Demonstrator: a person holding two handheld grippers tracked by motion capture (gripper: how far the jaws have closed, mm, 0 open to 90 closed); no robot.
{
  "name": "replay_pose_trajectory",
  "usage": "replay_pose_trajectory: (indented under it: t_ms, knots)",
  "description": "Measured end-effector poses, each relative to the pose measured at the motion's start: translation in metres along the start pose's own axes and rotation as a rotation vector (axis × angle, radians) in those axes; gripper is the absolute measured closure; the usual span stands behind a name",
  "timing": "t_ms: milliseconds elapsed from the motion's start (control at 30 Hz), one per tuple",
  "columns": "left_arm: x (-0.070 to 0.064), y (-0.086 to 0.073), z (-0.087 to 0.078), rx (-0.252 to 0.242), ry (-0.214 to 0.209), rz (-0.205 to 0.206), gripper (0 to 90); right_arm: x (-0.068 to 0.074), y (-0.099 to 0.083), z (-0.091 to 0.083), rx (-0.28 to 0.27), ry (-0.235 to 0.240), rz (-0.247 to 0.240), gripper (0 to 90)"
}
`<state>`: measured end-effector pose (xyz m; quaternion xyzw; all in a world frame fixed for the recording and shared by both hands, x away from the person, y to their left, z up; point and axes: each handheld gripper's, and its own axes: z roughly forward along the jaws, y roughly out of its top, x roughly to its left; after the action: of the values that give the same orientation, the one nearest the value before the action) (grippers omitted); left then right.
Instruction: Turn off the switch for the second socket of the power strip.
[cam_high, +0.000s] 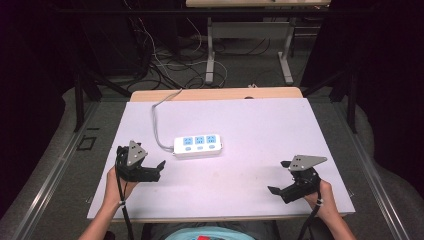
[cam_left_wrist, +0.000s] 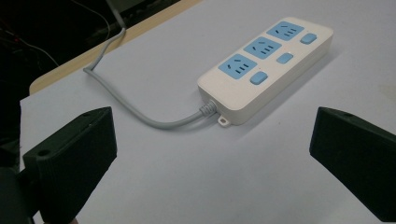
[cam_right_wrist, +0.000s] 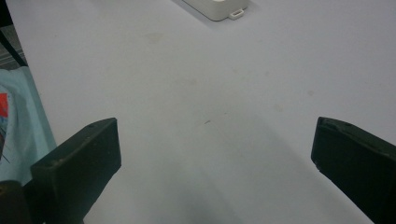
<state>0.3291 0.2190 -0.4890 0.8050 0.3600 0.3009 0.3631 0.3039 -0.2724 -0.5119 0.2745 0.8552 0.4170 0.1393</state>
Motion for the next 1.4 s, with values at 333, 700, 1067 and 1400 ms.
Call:
replay_pose_trajectory:
  t_ms: [333,700,1067,1400]
  knots:
    - [0.000,0.007,0.010,0.001,-0.009,0.007,0.7,0.000,0.000,0.001,-0.004,-0.002,-0.005,1.1]
    - [0.000,0.013,0.020,0.004,-0.009,0.004,0.7,0.000,0.000,0.001,-0.001,-0.005,0.001,1.0]
    - [0.002,0.018,0.029,0.014,-0.016,0.009,0.8,0.000,0.000,0.001,0.007,0.001,-0.004,1.0]
    - [0.006,0.021,0.037,0.018,-0.017,0.003,0.7,-0.001,0.000,0.002,0.008,0.002,-0.018,1.1]
